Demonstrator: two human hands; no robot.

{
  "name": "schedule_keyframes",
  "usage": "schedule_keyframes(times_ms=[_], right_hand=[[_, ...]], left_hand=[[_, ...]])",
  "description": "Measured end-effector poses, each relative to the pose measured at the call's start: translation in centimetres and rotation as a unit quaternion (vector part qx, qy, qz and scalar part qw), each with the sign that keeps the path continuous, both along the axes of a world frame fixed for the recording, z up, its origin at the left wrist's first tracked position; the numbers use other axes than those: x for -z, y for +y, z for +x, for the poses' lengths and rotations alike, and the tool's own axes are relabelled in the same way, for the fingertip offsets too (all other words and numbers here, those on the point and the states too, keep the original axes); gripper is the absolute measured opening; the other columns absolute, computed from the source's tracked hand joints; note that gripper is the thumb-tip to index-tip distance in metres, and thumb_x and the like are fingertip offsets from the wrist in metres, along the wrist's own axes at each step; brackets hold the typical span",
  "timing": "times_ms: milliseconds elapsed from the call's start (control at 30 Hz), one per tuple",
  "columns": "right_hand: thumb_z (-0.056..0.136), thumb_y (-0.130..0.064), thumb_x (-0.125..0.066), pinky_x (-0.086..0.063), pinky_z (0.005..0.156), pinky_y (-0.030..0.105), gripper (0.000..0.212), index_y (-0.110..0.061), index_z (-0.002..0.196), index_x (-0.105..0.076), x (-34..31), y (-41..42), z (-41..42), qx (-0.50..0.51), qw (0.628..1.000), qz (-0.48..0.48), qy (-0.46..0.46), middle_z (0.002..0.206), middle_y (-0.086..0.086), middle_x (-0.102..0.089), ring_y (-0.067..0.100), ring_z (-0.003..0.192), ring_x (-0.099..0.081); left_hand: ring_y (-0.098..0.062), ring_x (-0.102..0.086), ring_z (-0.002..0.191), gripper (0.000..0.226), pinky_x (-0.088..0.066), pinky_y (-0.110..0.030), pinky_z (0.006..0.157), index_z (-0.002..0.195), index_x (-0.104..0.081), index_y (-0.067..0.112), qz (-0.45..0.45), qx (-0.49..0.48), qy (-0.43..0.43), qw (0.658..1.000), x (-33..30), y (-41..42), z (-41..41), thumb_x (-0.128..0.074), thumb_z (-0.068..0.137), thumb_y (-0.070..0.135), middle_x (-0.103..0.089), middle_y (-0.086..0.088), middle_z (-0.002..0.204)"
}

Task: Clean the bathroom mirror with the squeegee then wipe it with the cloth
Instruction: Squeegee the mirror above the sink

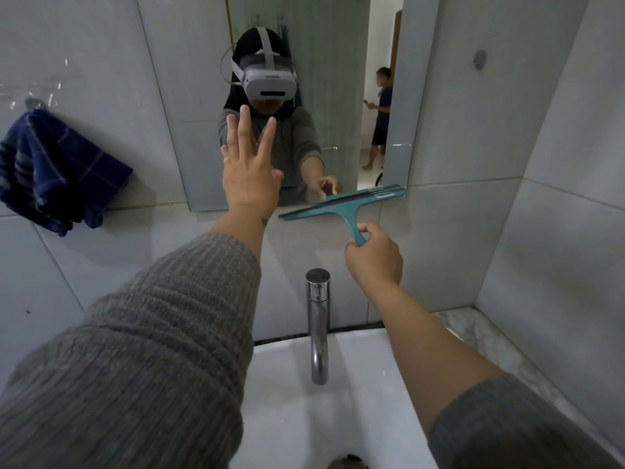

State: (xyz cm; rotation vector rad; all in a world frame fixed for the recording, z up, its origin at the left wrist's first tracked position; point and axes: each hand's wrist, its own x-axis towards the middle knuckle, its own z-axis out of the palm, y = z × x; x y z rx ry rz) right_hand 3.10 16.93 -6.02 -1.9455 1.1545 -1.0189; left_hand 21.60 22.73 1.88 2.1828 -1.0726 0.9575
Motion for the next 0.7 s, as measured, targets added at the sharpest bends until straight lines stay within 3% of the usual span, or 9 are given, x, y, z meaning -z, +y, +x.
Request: schedule_keyframes(times_ms=[200,333,400,467,533,700], right_hand=[[0.088,-0.018,-0.056,-0.04,0.061,0.027,0.022,-0.024,0.109,-0.06,-0.8,-0.5,-1.6,-0.011,0.995,-0.038,0.089,0.096,0.007,-0.066,0.026,0.075,-0.056],[0.084,-0.022,-0.059,-0.044,0.073,0.03,0.029,-0.027,0.112,-0.063,-3.6,-1.8,-4.2,-0.042,0.982,-0.053,0.175,0.107,0.007,-0.067,0.031,0.092,-0.061],[0.084,-0.022,-0.062,-0.048,0.07,0.029,0.024,-0.027,0.107,-0.064,-5.6,-2.4,-5.9,-0.079,0.97,-0.063,0.221,0.095,0.006,-0.068,0.028,0.079,-0.063],[0.084,-0.021,-0.065,-0.047,0.054,0.025,0.013,-0.027,0.095,-0.063,-7.9,-2.8,-7.6,-0.116,0.955,-0.072,0.262,0.073,0.004,-0.064,0.022,0.057,-0.059],[0.084,-0.019,-0.068,-0.041,0.045,0.024,0.012,-0.023,0.093,-0.061,-10.1,-3.2,-9.0,-0.152,0.944,-0.076,0.284,0.066,0.006,-0.06,0.019,0.046,-0.054],[0.083,-0.023,-0.073,-0.043,0.056,0.025,0.028,-0.018,0.109,-0.063,-15.2,-3.3,-12.2,-0.219,0.901,-0.139,0.348,0.078,0.005,-0.064,0.017,0.056,-0.058]], left_hand=[[-0.031,0.004,0.146,0.071,-0.006,-0.051,0.117,0.151,-0.017,0.023,-0.003,0.016,-0.015,1.0,1.5,-0.2,-1.3,-0.054,0.09,0.02,0.002,-0.009,0.161],[-0.032,-0.008,0.146,0.063,-0.013,-0.059,0.115,0.143,-0.036,0.024,0.05,0.16,-0.087,0.982,2.8,-0.5,-3.1,-0.062,0.086,0.018,-0.021,-0.01,0.157],[-0.031,-0.013,0.145,0.057,-0.013,-0.058,0.115,0.143,-0.039,0.026,0.092,0.232,-0.093,0.964,2.8,-0.7,-4.1,-0.06,0.09,0.019,-0.027,-0.01,0.155],[-0.03,-0.013,0.146,0.052,-0.013,-0.056,0.115,0.145,-0.036,0.028,0.128,0.273,-0.1,0.948,2.4,-0.5,-5.4,-0.052,0.095,0.026,-0.026,-0.009,0.156],[-0.029,-0.014,0.146,0.051,-0.012,-0.054,0.115,0.146,-0.034,0.029,0.149,0.306,-0.135,0.93,1.9,-0.3,-6.7,-0.043,0.096,0.033,-0.027,-0.007,0.156],[-0.027,-0.019,0.145,0.052,-0.018,-0.053,0.116,0.149,-0.02,0.03,0.202,0.34,-0.247,0.885,0.3,0.3,-9.3,-0.034,0.099,0.037,-0.034,-0.007,0.153]])
